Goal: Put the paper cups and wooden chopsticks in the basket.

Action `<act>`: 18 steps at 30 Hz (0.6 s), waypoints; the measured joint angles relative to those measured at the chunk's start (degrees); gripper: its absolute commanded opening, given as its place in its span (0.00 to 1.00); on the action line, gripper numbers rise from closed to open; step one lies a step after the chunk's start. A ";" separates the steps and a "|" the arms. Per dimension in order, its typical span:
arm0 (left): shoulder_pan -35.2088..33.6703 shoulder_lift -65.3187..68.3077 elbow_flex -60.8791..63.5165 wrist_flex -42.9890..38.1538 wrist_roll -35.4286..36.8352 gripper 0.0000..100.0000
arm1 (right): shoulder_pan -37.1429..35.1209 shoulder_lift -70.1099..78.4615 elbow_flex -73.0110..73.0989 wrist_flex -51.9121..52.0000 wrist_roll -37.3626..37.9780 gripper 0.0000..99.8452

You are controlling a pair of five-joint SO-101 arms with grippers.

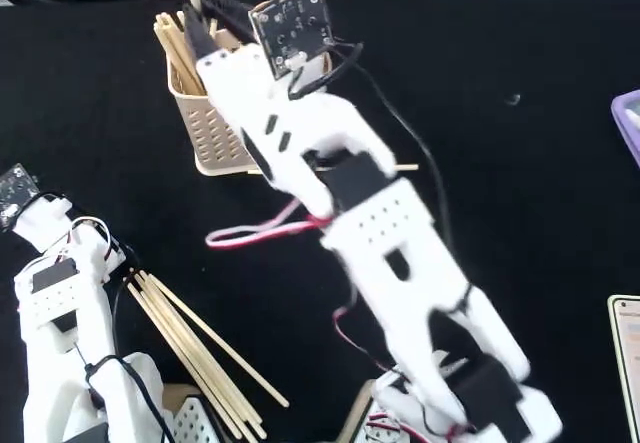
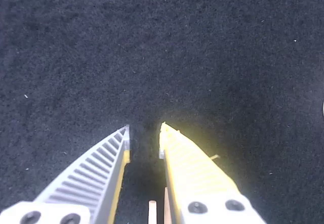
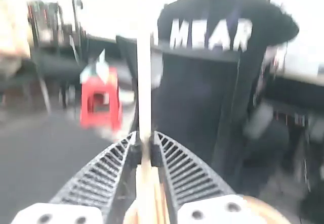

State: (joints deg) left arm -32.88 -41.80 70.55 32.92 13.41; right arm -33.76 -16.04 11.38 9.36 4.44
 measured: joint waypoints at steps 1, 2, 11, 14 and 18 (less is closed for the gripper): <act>0.00 0.00 0.00 0.00 0.00 0.11 | 0.00 1.58 0.00 -3.34 0.00 0.01; 0.00 0.00 0.00 0.00 0.00 0.11 | 0.00 2.90 0.00 -6.42 0.00 0.01; 0.00 0.00 0.00 0.00 0.00 0.11 | 0.00 11.16 2.64 -15.74 0.00 0.01; 0.00 0.00 0.00 0.00 0.00 0.11 | 0.00 11.08 5.98 -14.95 0.00 0.01; 0.00 0.00 0.00 0.00 0.00 0.11 | 0.00 11.08 7.30 -8.97 0.00 0.10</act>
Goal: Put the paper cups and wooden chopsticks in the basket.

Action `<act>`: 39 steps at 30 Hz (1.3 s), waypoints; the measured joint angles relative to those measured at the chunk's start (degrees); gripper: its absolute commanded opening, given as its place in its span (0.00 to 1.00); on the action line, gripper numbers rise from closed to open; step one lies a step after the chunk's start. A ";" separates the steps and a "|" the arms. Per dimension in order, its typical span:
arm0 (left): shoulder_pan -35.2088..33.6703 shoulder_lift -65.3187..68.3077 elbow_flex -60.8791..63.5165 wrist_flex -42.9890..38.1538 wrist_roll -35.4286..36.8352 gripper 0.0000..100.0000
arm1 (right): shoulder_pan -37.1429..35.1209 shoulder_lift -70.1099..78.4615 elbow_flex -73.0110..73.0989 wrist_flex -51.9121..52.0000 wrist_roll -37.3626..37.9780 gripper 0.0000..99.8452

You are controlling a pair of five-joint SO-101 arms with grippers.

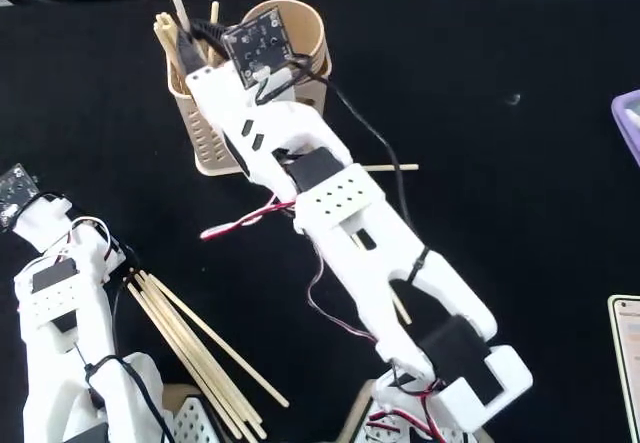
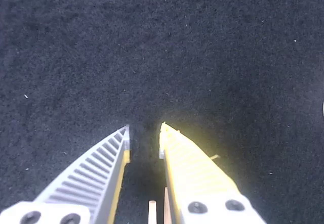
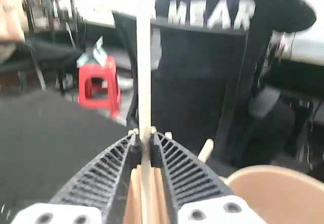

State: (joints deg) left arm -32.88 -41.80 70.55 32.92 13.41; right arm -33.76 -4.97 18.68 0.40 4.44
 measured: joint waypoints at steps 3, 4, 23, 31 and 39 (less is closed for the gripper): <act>0.00 0.00 0.00 0.00 0.00 0.11 | 0.00 0.00 0.00 4.31 0.00 0.20; 0.00 0.00 0.00 0.00 0.00 0.11 | 0.00 0.00 0.00 5.36 0.00 0.21; 0.00 0.00 0.00 0.00 0.00 0.11 | 7.38 -41.41 12.22 73.49 4.40 0.22; 0.00 0.00 0.00 0.00 0.00 0.11 | 21.36 -41.67 46.24 61.80 24.53 0.22; 0.00 0.00 0.00 0.00 0.00 0.11 | 21.45 -30.86 51.78 47.47 26.20 0.21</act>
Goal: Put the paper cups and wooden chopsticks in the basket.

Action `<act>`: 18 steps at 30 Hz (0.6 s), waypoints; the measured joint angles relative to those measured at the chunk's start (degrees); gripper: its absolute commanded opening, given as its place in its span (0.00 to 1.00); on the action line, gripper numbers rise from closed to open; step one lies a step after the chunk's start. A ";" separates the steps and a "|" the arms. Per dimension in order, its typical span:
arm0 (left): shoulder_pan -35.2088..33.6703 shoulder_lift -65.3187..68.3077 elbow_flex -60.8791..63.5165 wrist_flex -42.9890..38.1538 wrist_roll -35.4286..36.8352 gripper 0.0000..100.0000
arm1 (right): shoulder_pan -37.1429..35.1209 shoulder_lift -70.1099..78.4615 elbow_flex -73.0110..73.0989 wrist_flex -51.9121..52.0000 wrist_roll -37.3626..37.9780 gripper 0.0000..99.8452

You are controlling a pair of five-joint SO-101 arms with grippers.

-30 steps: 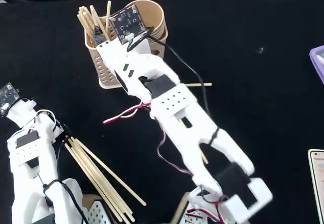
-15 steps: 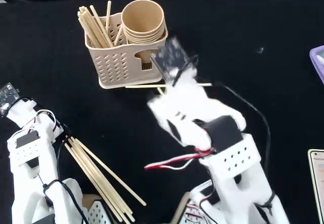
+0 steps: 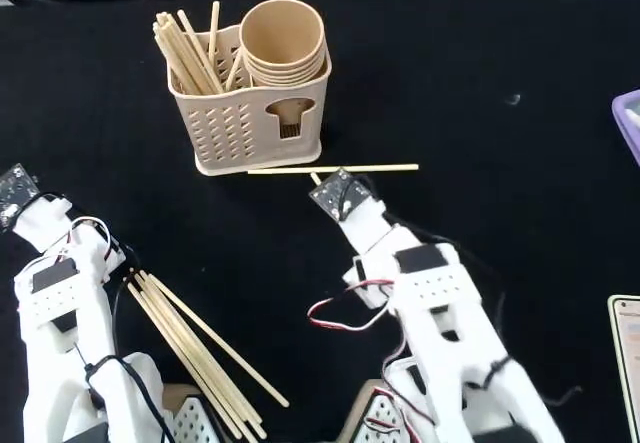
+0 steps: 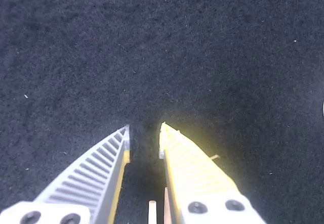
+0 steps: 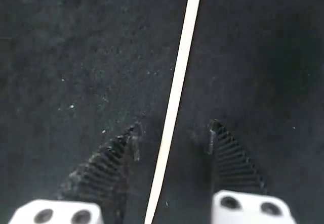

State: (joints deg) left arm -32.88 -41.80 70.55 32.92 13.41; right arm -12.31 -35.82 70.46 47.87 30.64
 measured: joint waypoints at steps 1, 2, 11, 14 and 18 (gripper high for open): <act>0.00 0.00 0.00 0.00 0.00 0.11 | 0.00 1.76 0.00 -1.23 0.00 0.21; 0.00 0.00 0.00 0.00 0.00 0.11 | 0.00 3.78 -0.26 -2.37 0.00 0.21; 0.00 0.00 0.00 0.00 0.00 0.11 | 0.62 18.02 -8.35 -5.98 0.00 0.02; 0.00 0.00 0.00 0.00 0.00 0.11 | 0.97 18.11 -8.88 -4.57 0.00 0.01; 0.00 0.00 0.00 0.00 0.00 0.11 | 0.97 14.86 -9.23 1.76 0.00 0.01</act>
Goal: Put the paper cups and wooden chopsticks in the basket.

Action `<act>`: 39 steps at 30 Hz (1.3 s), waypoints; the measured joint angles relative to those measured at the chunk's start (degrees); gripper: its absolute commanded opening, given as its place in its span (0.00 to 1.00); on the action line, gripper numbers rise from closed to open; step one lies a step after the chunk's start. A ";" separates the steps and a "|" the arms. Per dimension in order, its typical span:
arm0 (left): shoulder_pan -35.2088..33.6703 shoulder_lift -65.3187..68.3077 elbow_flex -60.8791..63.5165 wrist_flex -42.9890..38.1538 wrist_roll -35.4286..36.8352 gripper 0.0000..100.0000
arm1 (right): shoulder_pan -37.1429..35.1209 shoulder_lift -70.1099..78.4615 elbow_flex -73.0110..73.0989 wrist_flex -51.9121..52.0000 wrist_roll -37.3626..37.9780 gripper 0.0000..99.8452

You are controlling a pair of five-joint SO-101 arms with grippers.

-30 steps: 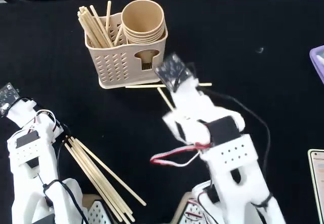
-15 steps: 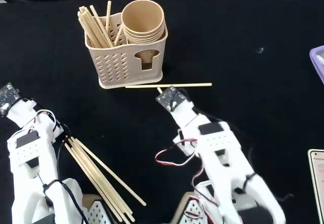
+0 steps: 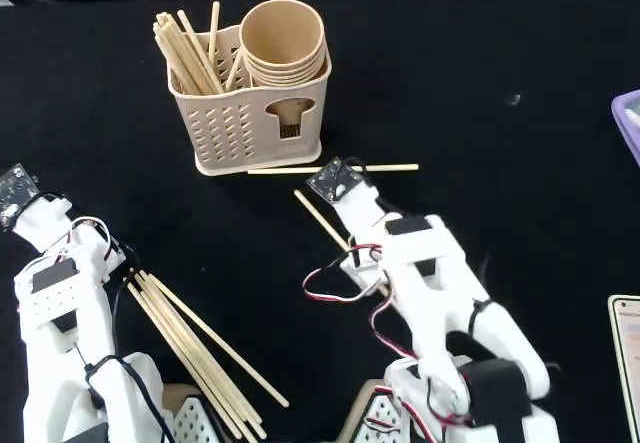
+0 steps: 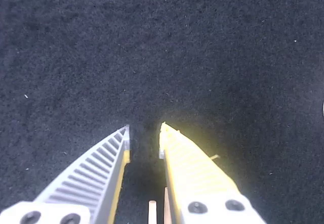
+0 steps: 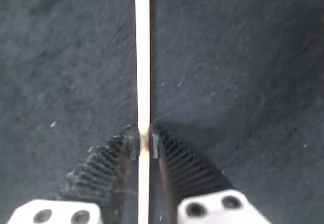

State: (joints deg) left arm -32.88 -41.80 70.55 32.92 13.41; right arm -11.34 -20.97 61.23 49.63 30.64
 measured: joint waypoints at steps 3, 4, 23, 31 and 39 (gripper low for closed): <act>0.00 0.00 0.00 0.00 0.00 0.11 | -0.09 -7.21 -1.85 8.00 0.00 0.01; 0.00 0.00 0.00 0.00 0.00 0.11 | -0.62 -10.29 -3.16 11.08 0.00 0.01; 0.00 0.00 0.00 0.00 0.00 0.11 | -21.71 -35.78 -16.62 -32.00 -28.22 0.01; 0.00 0.00 0.00 0.00 0.00 0.11 | -21.71 -12.75 -24.18 -60.04 -28.75 0.01; 0.00 0.00 0.00 0.00 0.00 0.11 | -21.80 8.79 -39.38 -60.75 -29.01 0.01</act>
State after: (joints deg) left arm -32.88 -41.80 70.55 32.92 13.41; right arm -33.14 -12.18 21.85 -11.12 1.63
